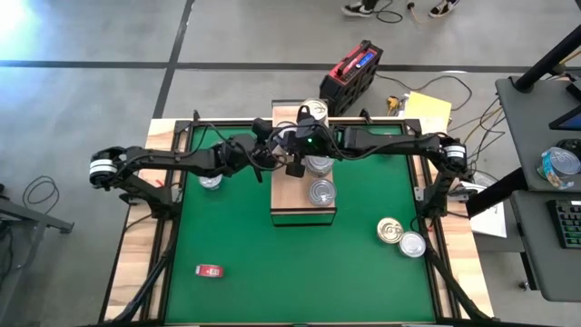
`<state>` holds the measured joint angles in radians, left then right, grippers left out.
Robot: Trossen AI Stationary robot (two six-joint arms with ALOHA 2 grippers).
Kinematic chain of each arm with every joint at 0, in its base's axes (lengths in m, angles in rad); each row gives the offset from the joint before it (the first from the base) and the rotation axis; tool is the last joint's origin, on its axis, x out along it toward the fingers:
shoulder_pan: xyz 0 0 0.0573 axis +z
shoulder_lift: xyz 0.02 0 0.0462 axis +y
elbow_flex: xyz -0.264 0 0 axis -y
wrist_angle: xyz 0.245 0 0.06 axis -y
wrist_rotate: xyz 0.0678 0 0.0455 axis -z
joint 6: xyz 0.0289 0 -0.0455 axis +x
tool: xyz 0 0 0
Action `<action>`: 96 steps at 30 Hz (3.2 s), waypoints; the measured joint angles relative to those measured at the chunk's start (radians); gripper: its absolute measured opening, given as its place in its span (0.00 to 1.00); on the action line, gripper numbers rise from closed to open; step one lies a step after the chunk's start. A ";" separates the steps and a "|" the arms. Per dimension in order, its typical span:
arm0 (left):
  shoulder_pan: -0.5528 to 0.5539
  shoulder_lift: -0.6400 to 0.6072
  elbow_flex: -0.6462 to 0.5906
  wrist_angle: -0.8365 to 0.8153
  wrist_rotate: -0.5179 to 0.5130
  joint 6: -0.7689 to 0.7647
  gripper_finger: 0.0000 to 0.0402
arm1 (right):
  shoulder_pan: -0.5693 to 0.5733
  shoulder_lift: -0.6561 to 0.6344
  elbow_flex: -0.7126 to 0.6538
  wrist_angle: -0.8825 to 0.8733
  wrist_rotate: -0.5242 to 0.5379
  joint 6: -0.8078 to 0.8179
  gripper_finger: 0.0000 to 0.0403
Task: Stack canned seafood by type on shelf
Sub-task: Stack the blue tuna can on top of the blue tuna can on the shelf
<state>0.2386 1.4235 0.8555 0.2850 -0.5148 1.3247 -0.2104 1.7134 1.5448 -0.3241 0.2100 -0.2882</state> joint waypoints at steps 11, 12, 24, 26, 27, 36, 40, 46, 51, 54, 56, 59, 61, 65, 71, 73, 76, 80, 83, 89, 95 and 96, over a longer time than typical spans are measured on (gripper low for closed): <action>-0.008 0.000 0.000 0.012 0.000 0.020 0.52 | 0.000 -0.004 0.086 -0.130 0.000 -0.002 0.02; -0.008 0.000 0.000 0.011 0.000 0.021 0.52 | 0.000 -0.004 0.095 -0.145 0.000 -0.001 0.02; -0.013 0.000 0.000 0.014 0.000 -0.029 0.52 | 0.000 -0.004 0.193 -0.256 0.000 0.014 0.02; -0.018 0.000 0.000 0.014 0.001 -0.029 0.52 | 0.000 -0.005 0.203 -0.268 0.000 0.031 0.02; -0.022 0.000 0.000 0.014 0.001 -0.029 0.52 | 0.000 -0.005 0.203 -0.272 0.000 0.038 0.02; -0.055 0.000 0.000 0.014 0.001 -0.036 0.52 | 0.000 -0.005 0.203 -0.301 -0.002 0.061 0.02; -0.055 0.000 0.000 0.015 0.001 -0.051 0.52 | 0.000 -0.005 0.203 -0.300 -0.048 0.061 0.02; -0.055 0.000 0.000 0.015 0.001 -0.056 0.52 | 0.000 0.005 0.192 -0.274 -0.087 0.076 0.02; -0.055 0.000 0.000 0.015 0.001 -0.056 0.52 | 0.000 0.005 0.148 -0.210 -0.087 0.075 0.02; -0.055 0.000 0.000 0.015 0.001 -0.059 0.52 | 0.000 0.007 0.127 -0.184 -0.087 0.071 0.02; -0.055 0.000 0.000 0.015 0.001 -0.059 0.52 | 0.000 0.008 0.122 -0.181 -0.085 0.071 0.02; -0.055 0.000 0.000 0.015 0.001 -0.055 0.52 | 0.000 0.009 0.121 -0.179 -0.079 0.079 0.02; -0.055 0.000 0.000 0.015 0.001 -0.054 0.52 | 0.000 0.009 0.121 -0.179 -0.079 0.080 0.02; -0.055 0.000 0.000 0.014 0.001 -0.052 0.52 | 0.000 0.009 0.121 -0.179 -0.079 0.079 0.02; -0.055 0.000 0.000 0.014 0.001 -0.052 0.52 | 0.000 0.009 0.121 -0.179 -0.079 0.080 0.02; -0.054 0.000 0.000 0.014 0.002 -0.052 0.52 | 0.000 0.009 0.121 -0.179 -0.079 0.079 0.02; -0.054 0.000 0.000 0.013 0.002 -0.053 0.52 | 0.000 0.009 0.121 -0.179 -0.079 0.079 0.02; -0.054 0.000 0.000 0.012 0.002 -0.052 0.52 | 0.000 0.009 0.121 -0.179 -0.079 0.080 0.02; -0.054 0.000 0.000 0.011 0.003 -0.052 0.52 | 0.000 0.009 0.121 -0.179 -0.078 0.079 0.02; -0.054 0.000 0.000 0.011 0.003 -0.052 0.52 | 0.000 0.009 0.121 -0.179 -0.078 0.079 0.02; -0.054 0.000 0.000 0.005 0.003 -0.051 0.52 | 0.000 0.009 0.121 -0.179 -0.078 0.079 0.02; -0.054 0.000 0.000 0.004 0.003 -0.051 0.52 | 0.000 0.009 0.121 -0.179 -0.078 0.079 0.02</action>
<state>0.1848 1.4235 0.8555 0.2888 -0.5121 1.2732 -0.2104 1.7226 1.6661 -0.5030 0.1318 -0.2089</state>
